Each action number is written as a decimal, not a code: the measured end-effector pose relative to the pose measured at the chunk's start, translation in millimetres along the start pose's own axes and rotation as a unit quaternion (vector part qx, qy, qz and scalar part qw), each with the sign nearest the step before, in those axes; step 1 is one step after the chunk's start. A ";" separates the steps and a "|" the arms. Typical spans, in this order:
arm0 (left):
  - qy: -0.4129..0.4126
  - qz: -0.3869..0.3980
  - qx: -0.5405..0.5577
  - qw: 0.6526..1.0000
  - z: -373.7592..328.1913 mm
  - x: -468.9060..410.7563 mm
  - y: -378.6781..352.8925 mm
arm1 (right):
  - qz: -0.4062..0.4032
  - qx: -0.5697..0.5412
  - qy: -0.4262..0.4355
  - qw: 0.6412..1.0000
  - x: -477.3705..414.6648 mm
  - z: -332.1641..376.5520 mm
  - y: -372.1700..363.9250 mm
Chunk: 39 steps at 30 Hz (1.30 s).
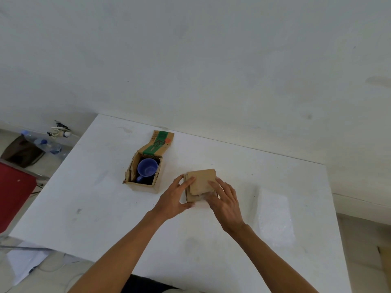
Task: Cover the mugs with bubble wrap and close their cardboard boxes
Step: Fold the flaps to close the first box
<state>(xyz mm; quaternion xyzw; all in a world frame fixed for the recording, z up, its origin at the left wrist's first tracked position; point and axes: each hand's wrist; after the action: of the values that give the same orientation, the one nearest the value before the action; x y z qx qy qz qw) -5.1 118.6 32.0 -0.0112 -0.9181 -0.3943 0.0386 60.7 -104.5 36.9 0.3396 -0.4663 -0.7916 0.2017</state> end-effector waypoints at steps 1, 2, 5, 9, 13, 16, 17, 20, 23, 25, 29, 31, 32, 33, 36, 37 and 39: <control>0.005 -0.002 -0.001 1.000 -1.5 -1.6 1.1 | -0.014 -0.002 0.003 1.000 -2.5 2.1 1.2; 0.010 -0.004 -0.001 1.000 -2.5 -2.9 2.0 | -0.028 -0.005 0.004 1.000 -4.0 4.8 3.1; 0.012 -0.009 -0.009 1.000 -3.1 -5.8 3.3 | -0.048 -0.006 0.003 0.999 -1.3 10.0 6.4; 0.012 -0.012 -0.014 1.000 -3.9 -4.7 2.5 | -0.015 0.003 0.022 1.000 11.3 6.5 -4.1; 0.011 -0.005 -0.013 1.000 -3.2 0.2 -1.4 | -0.004 -0.001 0.039 0.999 14.8 11.0 -10.1; 0.005 0.008 -0.013 1.000 0.1 6.4 -3.7 | 0.006 0.001 0.029 1.000 17.7 16.6 -12.6; 0.006 0.021 -0.014 1.000 0.9 8.1 -3.2 | 0.010 0.005 0.021 1.000 17.6 17.9 -13.4; 0.022 0.050 -0.014 0.998 -0.7 9.5 1.2 | 0.011 0.015 0.011 1.000 15.4 14.7 -17.1; 0.026 0.025 -0.021 0.999 -9.2 6.2 2.7 | 0.036 0.033 0.028 0.998 20.6 9.8 -22.8; 0.026 0.004 -0.040 0.999 -13.3 3.8 1.3 | 0.046 0.039 0.029 0.998 25.1 9.6 -24.5; -0.002 -0.008 -0.027 1.000 -8.6 8.3 -4.2 | 0.021 -0.060 -0.083 0.995 17.8 25.8 -13.4; -0.006 -0.006 0.017 1.000 -7.6 11.1 -4.4 | 0.007 -0.154 -0.215 0.965 7.2 32.2 -5.0; 0.015 -0.008 0.057 0.998 -7.5 10.5 -5.9 | 0.013 -0.192 -0.283 0.940 0.2 32.8 -2.3; 0.051 -0.016 0.107 0.993 -9.8 8.9 -7.2 | 0.033 -0.217 -0.342 0.914 -7.9 32.5 1.9; 0.160 -0.025 0.259 0.952 -29.1 -3.1 -4.4 | 0.147 -0.290 -0.468 0.822 -35.4 28.2 10.1; 0.163 -0.019 0.295 0.941 -36.8 -7.1 -2.5 | 0.170 -0.309 -0.489 0.798 -43.1 27.2 11.2; 0.155 -0.034 0.311 0.937 -48.1 -15.5 0.9 | 0.167 -0.317 -0.511 0.781 -55.2 25.7 12.0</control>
<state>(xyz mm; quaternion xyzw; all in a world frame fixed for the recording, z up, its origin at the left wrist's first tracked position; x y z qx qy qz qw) 13.4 84.5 64.4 0.0939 -0.9774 -0.0871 0.1681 80.1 -59.8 75.4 -0.2811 -0.2732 -0.9060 0.1596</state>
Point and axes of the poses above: each hand's wrist, its own x-axis away from the middle knuckle, its own y-axis out of the back of the hand, z = x × y, and after that the axes turned 4 degrees about -y, right-handed
